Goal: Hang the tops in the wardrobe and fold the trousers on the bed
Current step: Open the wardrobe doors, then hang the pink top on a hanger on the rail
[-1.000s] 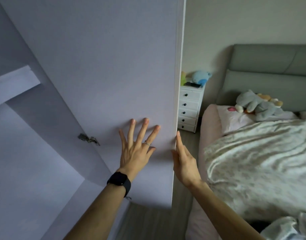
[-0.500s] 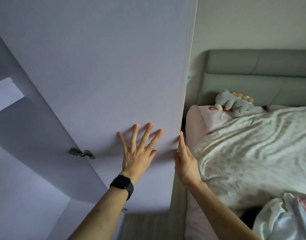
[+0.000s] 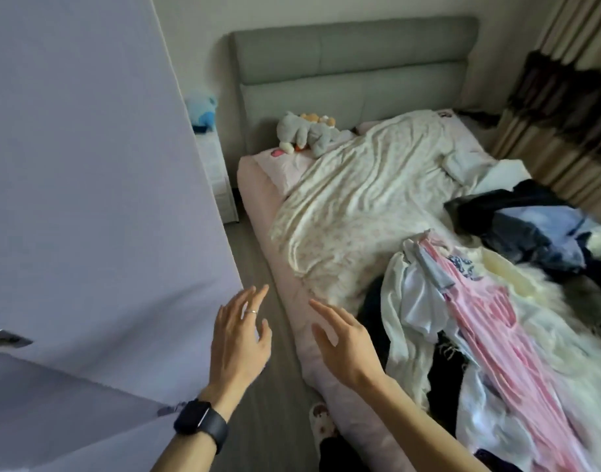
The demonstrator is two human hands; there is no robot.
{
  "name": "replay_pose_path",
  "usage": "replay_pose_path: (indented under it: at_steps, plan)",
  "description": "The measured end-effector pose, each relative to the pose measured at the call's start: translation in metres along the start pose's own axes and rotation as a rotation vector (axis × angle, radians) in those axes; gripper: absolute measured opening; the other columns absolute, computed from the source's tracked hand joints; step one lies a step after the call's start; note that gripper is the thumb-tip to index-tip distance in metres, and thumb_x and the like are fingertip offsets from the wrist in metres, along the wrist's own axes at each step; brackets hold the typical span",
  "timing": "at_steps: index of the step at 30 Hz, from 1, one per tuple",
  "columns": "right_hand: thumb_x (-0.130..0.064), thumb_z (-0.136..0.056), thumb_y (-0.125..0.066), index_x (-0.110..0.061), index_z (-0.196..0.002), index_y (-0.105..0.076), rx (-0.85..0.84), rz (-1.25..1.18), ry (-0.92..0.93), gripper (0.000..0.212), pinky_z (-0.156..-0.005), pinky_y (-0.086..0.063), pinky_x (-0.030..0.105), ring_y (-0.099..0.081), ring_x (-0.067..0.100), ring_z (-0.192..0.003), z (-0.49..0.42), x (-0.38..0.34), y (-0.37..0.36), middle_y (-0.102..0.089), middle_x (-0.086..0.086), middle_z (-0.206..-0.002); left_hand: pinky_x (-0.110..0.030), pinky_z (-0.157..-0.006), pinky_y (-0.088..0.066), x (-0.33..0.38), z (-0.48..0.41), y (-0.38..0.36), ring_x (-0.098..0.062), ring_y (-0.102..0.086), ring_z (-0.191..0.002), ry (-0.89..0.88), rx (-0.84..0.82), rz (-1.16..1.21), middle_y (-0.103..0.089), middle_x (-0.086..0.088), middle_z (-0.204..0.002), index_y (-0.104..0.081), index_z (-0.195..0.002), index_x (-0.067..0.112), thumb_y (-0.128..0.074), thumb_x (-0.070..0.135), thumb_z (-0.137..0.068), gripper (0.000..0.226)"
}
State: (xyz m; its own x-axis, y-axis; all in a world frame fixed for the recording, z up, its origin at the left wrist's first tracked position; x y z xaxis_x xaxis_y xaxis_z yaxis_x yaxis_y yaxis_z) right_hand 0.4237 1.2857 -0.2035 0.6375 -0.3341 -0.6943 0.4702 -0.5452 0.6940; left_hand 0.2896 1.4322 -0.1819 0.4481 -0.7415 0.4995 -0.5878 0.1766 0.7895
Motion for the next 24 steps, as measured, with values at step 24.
replay_pose_path:
  at_steps: [24]
  plan:
    - [-0.029, -0.094, -0.066, -0.024, -0.129, -0.065, 0.285, 0.101, -0.886, 0.035, -0.095, -0.052, 0.039, -0.065, 0.023, -0.116, 0.146, 0.385, 0.270, -0.066, 0.000, -0.132, -0.036, -0.116, -0.035, 0.300, -0.046, -0.359, -0.020, -0.042, -0.139, -0.296, -0.869, 0.145, -0.036, 0.006, -0.155, -0.046, -0.148, 0.031, -0.055, 0.019, -0.096, 0.054]
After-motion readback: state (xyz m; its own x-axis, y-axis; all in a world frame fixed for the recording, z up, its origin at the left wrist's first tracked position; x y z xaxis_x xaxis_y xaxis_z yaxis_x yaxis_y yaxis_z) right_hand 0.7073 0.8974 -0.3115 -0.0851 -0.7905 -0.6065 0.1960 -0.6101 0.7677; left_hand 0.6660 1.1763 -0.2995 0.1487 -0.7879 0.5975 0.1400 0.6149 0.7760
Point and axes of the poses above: each hand's wrist, its own z-axis away from the middle knuckle, its own y-axis out of the back of the hand, x = y × z, the point moved 9 cm from there along -z, towards the middle knuckle
